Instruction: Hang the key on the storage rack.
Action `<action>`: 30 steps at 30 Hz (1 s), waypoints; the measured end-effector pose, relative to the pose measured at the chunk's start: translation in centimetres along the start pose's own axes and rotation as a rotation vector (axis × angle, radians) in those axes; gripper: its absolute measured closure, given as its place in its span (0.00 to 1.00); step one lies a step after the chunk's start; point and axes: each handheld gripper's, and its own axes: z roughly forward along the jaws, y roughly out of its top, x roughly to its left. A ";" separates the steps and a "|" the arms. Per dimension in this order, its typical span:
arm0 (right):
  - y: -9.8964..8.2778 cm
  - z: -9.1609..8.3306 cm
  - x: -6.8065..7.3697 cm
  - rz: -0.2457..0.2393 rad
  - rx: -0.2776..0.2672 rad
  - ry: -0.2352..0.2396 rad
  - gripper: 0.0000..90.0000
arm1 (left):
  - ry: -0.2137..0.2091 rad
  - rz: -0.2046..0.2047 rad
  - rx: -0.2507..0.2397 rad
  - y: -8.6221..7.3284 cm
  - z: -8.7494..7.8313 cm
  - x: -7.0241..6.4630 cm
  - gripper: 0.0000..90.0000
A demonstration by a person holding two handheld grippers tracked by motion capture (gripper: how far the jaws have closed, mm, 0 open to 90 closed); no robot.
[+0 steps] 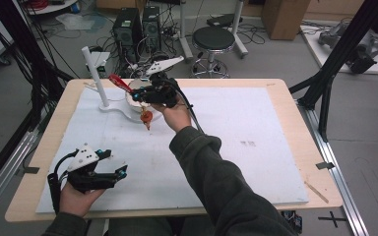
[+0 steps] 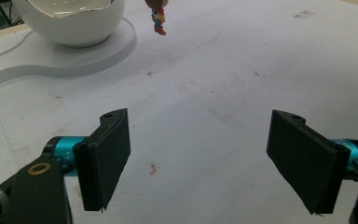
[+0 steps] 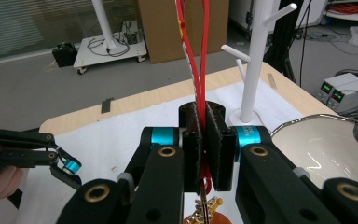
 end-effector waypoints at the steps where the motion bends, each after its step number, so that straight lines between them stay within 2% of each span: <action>1: 0.0 0.1 0.0 -0.002 -0.001 -0.001 0.95 | -0.001 -0.001 -0.001 0.0 0.0 0.0 0.24; 23: 1.9 2.7 -0.5 -0.011 0.004 -0.003 0.95 | 0.000 0.006 0.004 0.0 0.0 0.1 0.24; 30: 2.7 3.6 -0.6 -0.029 0.003 -0.005 0.95 | 0.000 0.001 0.003 0.0 0.0 0.1 0.24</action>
